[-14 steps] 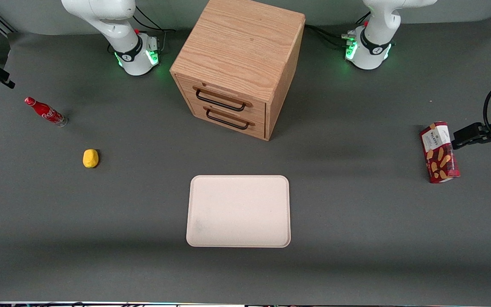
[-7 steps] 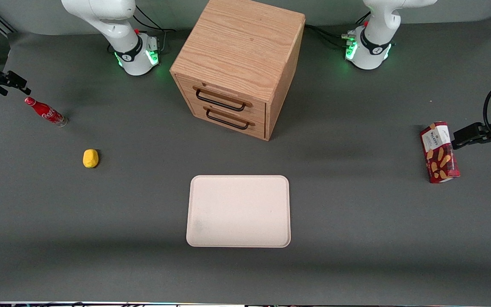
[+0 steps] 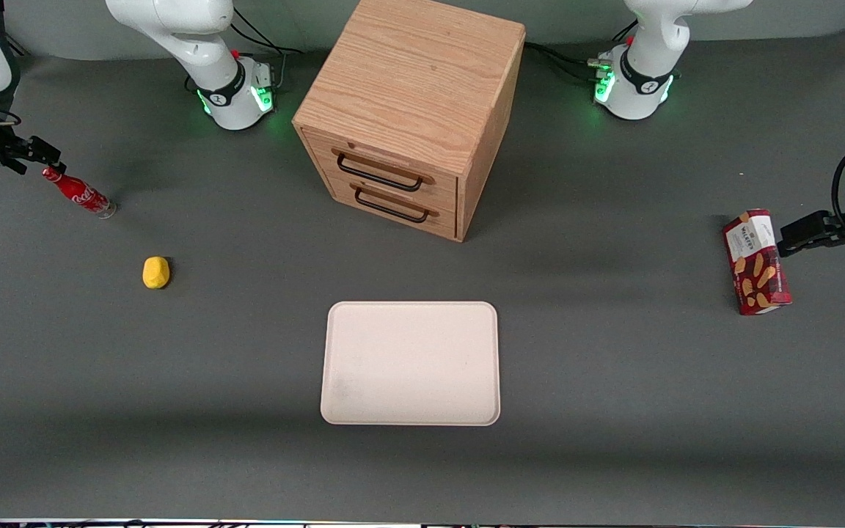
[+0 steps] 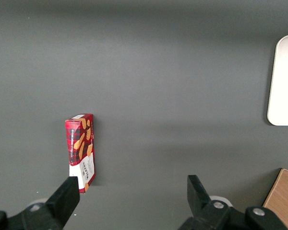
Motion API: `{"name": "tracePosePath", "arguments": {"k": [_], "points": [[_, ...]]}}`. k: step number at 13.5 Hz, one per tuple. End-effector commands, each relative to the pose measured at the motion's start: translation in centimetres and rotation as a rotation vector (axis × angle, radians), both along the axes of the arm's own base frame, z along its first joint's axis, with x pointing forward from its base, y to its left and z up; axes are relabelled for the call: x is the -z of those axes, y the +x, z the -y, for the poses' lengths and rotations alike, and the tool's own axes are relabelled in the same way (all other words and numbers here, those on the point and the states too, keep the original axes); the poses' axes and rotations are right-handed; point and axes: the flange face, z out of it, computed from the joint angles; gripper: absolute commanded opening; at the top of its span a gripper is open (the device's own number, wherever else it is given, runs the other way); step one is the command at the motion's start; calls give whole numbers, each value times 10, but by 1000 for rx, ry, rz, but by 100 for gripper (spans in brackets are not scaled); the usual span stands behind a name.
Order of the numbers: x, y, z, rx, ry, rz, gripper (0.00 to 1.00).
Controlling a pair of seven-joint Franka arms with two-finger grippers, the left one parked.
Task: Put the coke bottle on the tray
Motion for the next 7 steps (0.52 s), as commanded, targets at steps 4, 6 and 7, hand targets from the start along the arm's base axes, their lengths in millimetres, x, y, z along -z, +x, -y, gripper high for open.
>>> {"name": "tracePosePath", "arguments": {"k": [4,6,7], "points": [[10,1,0,-30,-11,-6,100],[11,1,1,-30,-9,-9,100],[11,1,1,-31,-9,-10,99]]}}
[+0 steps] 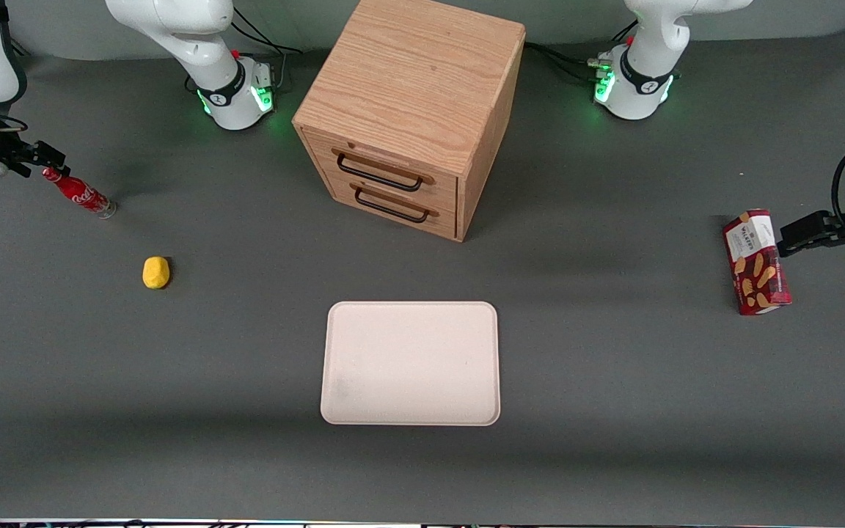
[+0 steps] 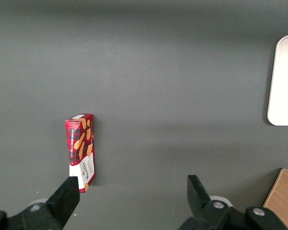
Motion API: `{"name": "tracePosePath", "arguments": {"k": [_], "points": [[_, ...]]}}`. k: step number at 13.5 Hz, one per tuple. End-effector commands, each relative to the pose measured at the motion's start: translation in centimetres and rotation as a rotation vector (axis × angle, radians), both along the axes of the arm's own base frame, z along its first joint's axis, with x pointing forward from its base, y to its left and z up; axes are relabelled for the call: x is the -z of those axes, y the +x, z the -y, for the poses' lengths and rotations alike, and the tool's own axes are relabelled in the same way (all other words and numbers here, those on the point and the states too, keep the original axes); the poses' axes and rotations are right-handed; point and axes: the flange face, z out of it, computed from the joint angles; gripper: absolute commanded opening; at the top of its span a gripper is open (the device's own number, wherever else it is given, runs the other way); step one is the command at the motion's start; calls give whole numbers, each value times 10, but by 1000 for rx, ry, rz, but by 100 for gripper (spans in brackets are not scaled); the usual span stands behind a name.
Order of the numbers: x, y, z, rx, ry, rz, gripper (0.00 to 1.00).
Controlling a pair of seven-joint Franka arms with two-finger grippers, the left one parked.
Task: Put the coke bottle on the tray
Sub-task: 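Close the right gripper on the bottle neck and lift it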
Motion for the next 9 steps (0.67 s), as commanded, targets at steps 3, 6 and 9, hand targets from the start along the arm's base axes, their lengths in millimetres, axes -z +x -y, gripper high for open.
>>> {"name": "tracePosePath", "arguments": {"k": [3,6,9], "points": [[4,-2,-1,-25,5,-5,68],[4,-3,-1,-48,13,-11,26],[4,-3,-1,-54,13,-11,4]]}}
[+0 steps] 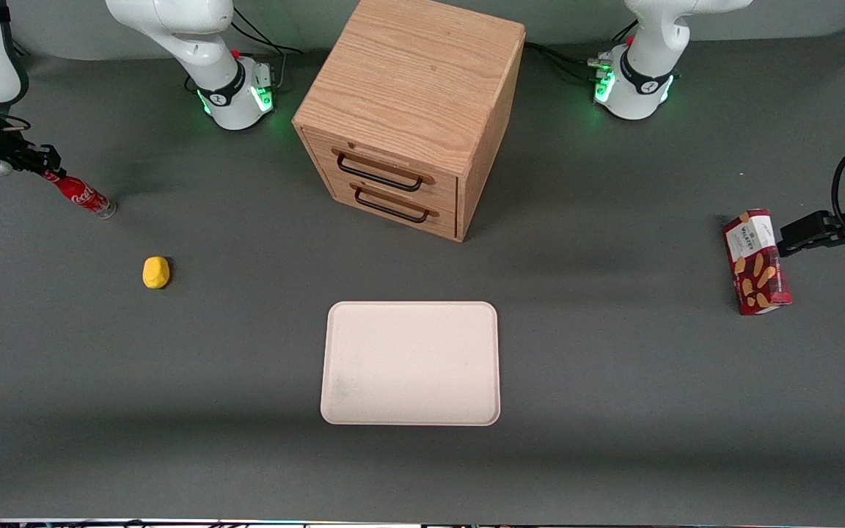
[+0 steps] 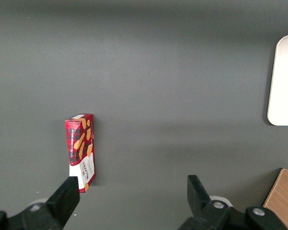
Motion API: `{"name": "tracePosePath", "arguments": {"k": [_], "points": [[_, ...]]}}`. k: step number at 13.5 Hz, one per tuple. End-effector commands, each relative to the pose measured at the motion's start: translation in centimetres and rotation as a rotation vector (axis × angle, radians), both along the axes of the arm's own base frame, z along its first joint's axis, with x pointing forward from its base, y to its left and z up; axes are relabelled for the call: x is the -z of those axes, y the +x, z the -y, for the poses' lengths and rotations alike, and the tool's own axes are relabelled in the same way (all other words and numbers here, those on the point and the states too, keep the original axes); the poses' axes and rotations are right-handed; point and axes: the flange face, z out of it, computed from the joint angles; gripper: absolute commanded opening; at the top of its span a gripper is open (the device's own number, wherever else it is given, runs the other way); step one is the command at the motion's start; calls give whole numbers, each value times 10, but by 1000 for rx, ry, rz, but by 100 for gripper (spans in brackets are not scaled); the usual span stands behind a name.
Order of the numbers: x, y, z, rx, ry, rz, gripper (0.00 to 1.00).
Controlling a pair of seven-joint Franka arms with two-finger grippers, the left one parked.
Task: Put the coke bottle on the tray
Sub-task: 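Close the right gripper on the bottle neck and lift it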
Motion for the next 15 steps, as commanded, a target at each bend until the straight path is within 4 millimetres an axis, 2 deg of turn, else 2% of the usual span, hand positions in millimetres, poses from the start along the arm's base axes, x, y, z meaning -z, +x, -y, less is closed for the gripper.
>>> {"name": "tracePosePath", "arguments": {"k": [1,6,9,12,15], "points": [[0,-1,1,-29,3,-1,2],[-6,-1,0,-44,20,-15,0],[-18,1,-1,-46,29,-18,0],[-43,11,2,-52,31,-38,0],[-79,29,1,-76,18,-50,0]]}}
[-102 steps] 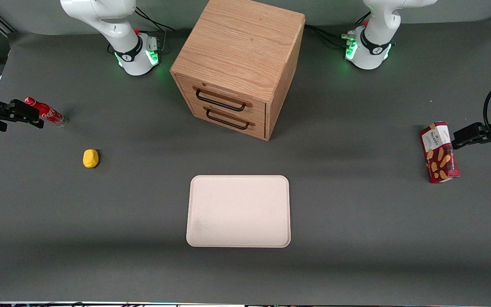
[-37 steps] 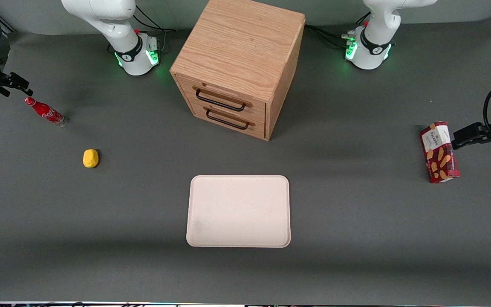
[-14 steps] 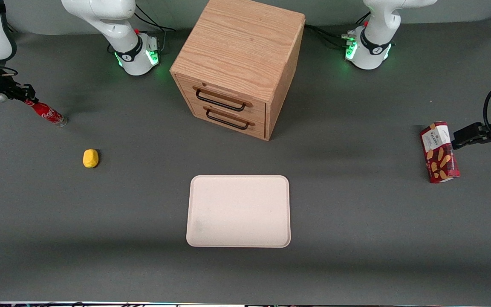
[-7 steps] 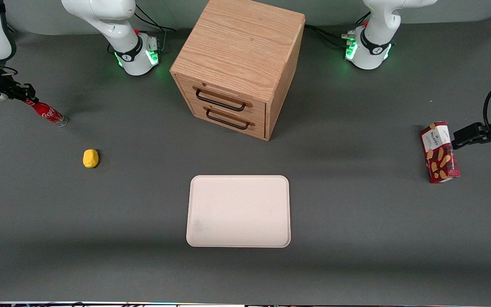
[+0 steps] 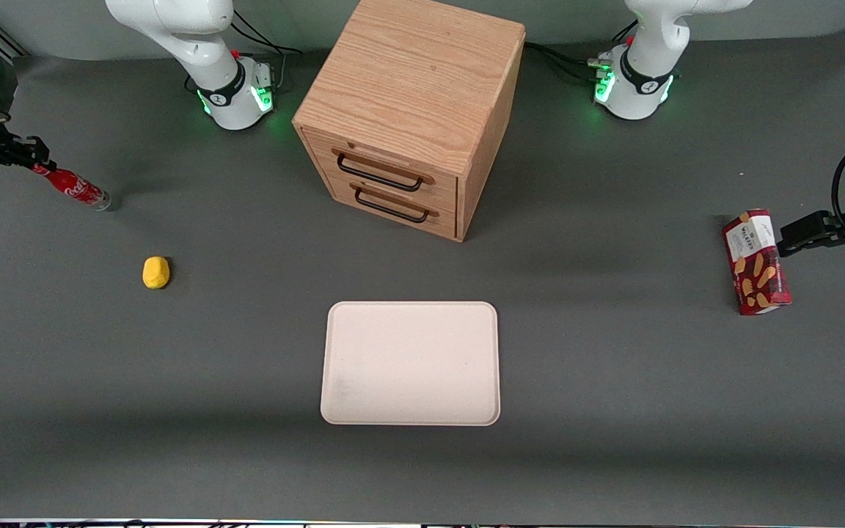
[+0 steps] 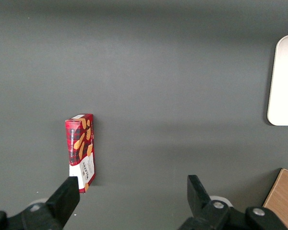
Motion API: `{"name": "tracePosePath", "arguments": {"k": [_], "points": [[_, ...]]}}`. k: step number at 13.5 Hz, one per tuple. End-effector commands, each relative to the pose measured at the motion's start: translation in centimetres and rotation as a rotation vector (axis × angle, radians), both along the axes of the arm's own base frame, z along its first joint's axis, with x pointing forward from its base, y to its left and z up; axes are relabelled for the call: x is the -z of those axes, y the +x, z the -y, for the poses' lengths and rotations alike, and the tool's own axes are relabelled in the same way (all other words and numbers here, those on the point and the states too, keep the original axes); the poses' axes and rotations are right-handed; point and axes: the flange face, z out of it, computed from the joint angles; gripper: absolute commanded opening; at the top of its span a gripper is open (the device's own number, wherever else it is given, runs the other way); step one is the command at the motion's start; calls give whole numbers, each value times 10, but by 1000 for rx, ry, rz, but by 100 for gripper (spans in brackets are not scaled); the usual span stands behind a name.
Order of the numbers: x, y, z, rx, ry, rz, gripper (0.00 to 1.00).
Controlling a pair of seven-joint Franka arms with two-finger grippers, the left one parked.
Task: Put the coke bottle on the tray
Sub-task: 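Close the right gripper on the bottle neck and lift it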
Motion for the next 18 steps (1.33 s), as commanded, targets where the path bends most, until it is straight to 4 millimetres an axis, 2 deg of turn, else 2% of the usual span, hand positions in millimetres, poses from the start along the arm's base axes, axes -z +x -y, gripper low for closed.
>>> {"name": "tracePosePath", "arguments": {"k": [1,4,10,14,16,18], "points": [[-51,19,-4,-39,-13,6,0],[-114,44,-16,-59,4,-4,0],[-211,56,-23,-75,-15,-10,0],[-283,78,-41,-95,-36,-20,0],[-307,77,-48,-103,-42,-9,0],[-311,86,-54,-112,-29,4,0]]}}
